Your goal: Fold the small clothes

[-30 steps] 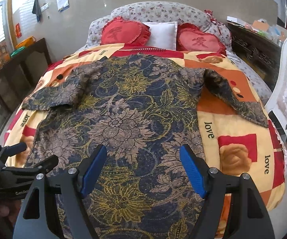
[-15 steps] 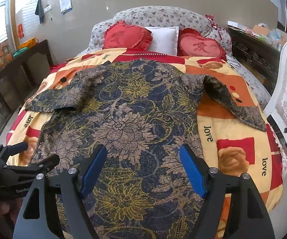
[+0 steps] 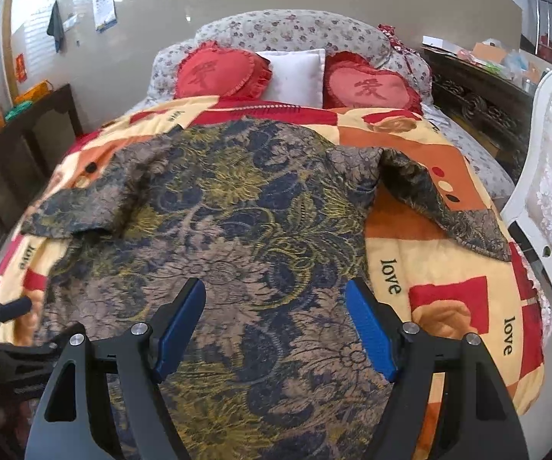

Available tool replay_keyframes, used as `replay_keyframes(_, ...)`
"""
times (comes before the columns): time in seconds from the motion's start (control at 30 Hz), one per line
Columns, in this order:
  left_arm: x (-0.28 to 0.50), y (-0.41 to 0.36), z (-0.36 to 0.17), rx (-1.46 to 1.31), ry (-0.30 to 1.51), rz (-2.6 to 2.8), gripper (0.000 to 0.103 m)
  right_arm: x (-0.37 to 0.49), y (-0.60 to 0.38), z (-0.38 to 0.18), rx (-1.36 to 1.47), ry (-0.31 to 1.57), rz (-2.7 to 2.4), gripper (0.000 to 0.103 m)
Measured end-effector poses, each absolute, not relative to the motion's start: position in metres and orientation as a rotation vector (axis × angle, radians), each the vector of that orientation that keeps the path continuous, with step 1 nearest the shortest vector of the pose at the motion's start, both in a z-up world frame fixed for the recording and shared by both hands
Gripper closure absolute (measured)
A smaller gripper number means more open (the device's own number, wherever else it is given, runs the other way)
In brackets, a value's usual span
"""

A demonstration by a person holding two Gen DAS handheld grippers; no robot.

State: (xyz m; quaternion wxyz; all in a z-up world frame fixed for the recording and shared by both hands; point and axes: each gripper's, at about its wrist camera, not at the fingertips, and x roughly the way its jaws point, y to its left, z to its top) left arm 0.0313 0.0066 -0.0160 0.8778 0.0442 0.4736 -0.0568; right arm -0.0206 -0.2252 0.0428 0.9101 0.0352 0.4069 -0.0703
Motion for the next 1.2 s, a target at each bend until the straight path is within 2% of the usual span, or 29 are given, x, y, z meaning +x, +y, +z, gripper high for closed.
replay_keyframes(0.17,0.051,0.01,-0.01,0.01,0.946,-0.151,0.0,-0.002,-0.24,0.034,0.068,0.887,-0.257,0.014)
replay_keyframes(0.57,0.053,-0.03,-0.021,0.08,0.975,-0.154,0.0,-0.016,-0.263,0.037,-0.045,0.873,-0.458,0.014)
replay_keyframes(1.2,0.06,-0.076,-0.046,0.126,1.028,-0.207,0.0,-0.026,-0.305,0.012,0.054,0.962,-0.461,0.014)
